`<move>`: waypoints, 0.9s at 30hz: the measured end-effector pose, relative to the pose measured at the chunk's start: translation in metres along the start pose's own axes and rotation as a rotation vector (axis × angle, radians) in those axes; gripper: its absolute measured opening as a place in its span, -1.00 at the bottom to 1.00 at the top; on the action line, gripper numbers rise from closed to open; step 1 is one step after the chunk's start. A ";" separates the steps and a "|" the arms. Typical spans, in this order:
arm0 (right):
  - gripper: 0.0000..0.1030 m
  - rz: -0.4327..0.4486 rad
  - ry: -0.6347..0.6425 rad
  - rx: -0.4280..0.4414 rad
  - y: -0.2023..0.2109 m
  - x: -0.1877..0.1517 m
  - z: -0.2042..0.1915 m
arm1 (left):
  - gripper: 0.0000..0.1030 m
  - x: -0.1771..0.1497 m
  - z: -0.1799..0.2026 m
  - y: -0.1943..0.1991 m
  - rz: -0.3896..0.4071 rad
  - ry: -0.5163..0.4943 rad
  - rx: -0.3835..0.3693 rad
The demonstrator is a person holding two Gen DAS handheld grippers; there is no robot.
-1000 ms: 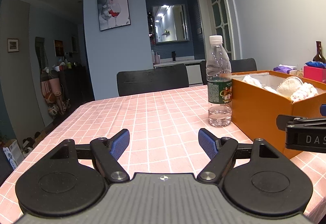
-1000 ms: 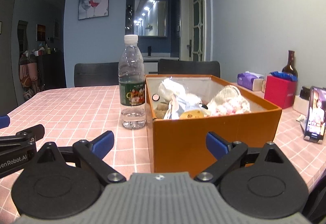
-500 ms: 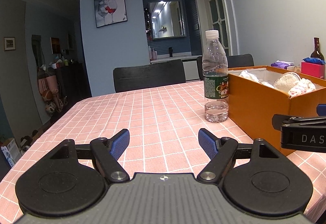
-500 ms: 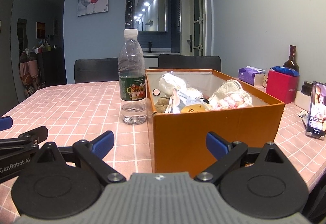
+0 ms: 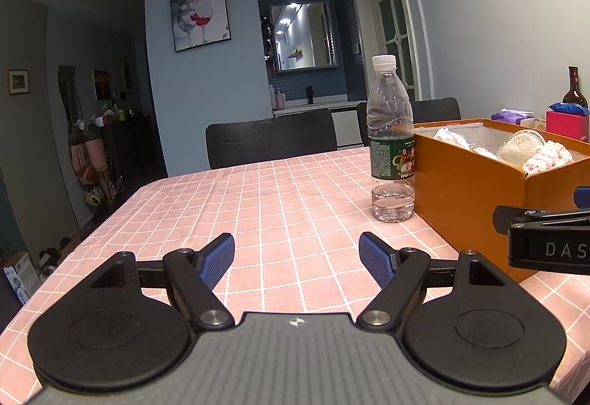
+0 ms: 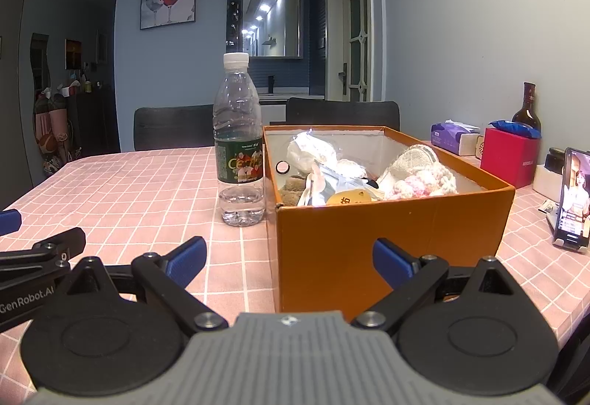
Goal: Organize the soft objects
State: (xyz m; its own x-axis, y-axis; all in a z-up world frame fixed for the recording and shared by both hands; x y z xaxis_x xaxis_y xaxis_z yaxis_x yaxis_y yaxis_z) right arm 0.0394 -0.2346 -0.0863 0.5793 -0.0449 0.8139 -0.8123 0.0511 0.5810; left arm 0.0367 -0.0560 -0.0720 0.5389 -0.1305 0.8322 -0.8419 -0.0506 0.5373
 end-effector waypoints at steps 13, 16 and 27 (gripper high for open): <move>0.85 -0.008 0.005 0.002 -0.001 0.000 -0.002 | 0.75 -0.001 -0.001 0.000 -0.005 0.005 0.004; 0.85 -0.013 0.005 0.003 -0.002 -0.001 -0.002 | 0.75 0.000 0.000 0.000 -0.006 0.009 0.006; 0.85 -0.020 0.008 0.005 -0.005 -0.002 -0.002 | 0.75 0.000 -0.002 -0.001 -0.013 0.021 0.008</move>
State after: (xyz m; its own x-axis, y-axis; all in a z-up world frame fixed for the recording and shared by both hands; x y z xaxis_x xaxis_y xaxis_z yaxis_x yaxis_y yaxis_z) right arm 0.0422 -0.2326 -0.0904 0.5956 -0.0375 0.8024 -0.8012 0.0451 0.5967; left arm 0.0372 -0.0543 -0.0722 0.5499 -0.1089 0.8281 -0.8352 -0.0604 0.5467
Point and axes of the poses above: each gripper's, at about its wrist camera, not at the fingertips, and y roughly against the way its jaws point, z to its right, x to its top, the point moved 1 cm from there along -y, roughly the way its jaws point, and after that the axes turned 15 degrees about -z, right-handed, at the moved point
